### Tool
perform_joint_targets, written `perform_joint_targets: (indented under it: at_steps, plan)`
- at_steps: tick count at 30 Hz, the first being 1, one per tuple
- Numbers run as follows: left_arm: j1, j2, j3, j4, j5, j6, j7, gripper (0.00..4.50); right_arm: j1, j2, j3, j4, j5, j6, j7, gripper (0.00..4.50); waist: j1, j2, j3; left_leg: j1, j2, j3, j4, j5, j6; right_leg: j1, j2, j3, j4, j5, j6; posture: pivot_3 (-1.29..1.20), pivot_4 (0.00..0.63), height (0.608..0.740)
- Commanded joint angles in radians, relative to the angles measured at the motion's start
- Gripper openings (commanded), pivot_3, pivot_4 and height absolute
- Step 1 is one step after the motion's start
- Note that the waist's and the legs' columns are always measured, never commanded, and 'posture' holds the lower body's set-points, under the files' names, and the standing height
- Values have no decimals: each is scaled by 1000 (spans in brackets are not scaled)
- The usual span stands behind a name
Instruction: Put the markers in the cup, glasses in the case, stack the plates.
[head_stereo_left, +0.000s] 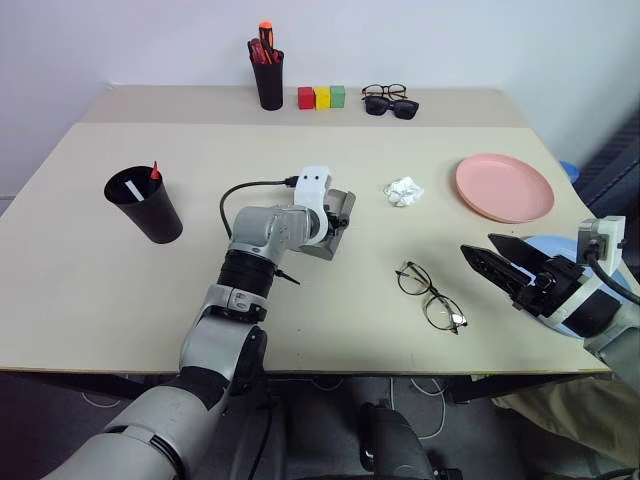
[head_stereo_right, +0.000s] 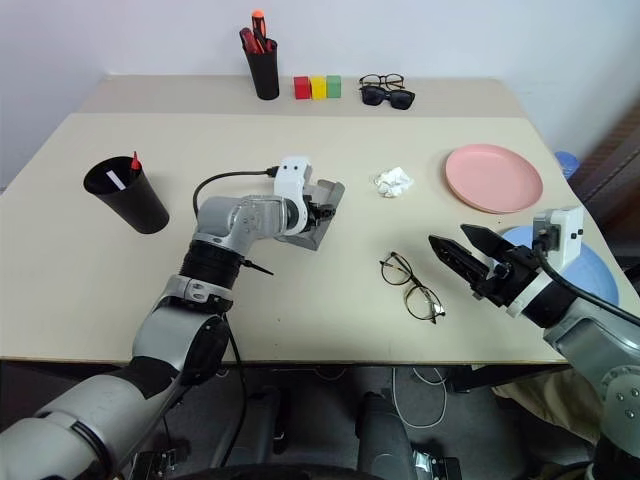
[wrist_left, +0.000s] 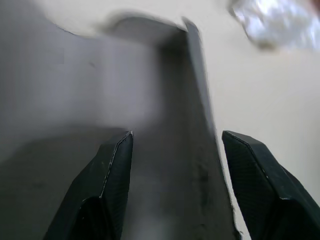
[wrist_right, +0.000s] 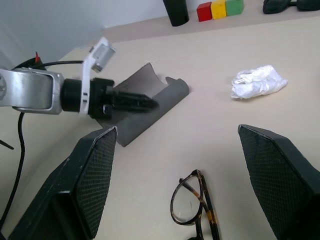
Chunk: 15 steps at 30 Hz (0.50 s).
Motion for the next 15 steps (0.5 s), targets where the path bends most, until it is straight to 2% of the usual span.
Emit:
perform_joint_targets:
  at_steps: [1, 5, 9, 15]
  plan:
    - [-36, 12, -83, 21, 38, -39, -114, 1980, 17, -6, -22, -45, 34, -37, -29, 3983, 0, 0, 0, 0, 0, 0, 0, 0, 0, 0, 0, 0, 0, 0, 0, 0, 150, 740]
    - [-56, 44, -136, 38, 73, -49, -202, 37, 47, 2, -18, -67, 51, -59, -58, 3983, -1, 0, 0, 0, 0, 0, 0, 0, 0, 0, 0, 0, 0, 0, 0, 0, 150, 740]
    - [-62, 88, -180, 37, 100, -83, -308, 37, 80, 16, -5, -94, 65, -86, -95, 3983, -2, 0, 0, 0, 0, 0, 0, 0, 0, 0, 0, 0, 0, 0, 0, 0, 150, 740]
    - [-19, 231, -299, -71, 119, -136, -583, 37, 103, 19, 21, -101, 70, -127, -126, 3983, -5, 0, 0, 0, 1, 0, -1, 0, 0, -1, 0, 0, 0, 0, -1, 0, 150, 740]
